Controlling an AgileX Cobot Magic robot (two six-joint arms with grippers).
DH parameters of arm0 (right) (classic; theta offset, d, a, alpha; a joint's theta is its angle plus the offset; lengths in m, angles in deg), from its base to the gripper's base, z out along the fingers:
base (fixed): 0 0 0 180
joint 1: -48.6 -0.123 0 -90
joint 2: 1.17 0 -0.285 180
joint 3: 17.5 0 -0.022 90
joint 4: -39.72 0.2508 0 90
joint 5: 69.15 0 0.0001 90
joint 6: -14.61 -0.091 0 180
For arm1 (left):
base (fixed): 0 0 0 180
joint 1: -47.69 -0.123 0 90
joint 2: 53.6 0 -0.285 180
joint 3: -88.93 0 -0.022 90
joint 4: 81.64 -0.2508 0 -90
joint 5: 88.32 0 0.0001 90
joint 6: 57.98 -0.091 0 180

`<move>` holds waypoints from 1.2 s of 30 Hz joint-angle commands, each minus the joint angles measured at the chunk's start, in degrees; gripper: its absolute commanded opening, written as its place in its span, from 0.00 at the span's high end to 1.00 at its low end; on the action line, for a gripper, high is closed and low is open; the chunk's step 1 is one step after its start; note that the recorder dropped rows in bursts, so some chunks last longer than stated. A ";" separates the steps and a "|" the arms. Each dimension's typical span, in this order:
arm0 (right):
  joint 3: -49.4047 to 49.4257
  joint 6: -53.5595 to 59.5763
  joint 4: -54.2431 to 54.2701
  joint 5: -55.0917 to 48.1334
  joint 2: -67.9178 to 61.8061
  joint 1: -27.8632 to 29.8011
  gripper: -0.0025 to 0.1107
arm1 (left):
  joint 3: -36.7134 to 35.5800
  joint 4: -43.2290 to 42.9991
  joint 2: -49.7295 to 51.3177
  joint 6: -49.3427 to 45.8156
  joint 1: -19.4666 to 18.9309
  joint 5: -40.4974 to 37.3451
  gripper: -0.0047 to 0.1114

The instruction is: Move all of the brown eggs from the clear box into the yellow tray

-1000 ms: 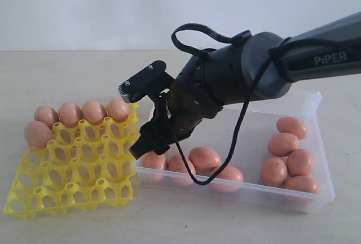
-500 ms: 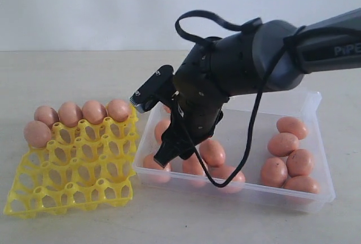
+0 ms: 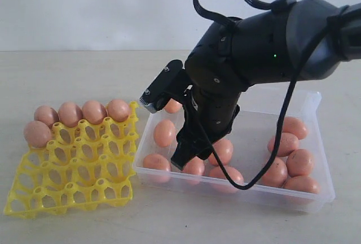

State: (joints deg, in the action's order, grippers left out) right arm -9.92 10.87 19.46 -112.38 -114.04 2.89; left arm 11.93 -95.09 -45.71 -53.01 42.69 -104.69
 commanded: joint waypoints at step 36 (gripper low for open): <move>1.68 10.45 1.15 -4.67 0.43 1.87 0.46 | -0.22 0.11 -0.11 0.12 -0.13 0.12 0.77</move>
State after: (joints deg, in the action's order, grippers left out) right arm -8.76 19.48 20.47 -117.49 -114.04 4.55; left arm 11.93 -95.09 -45.71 -53.01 42.69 -104.69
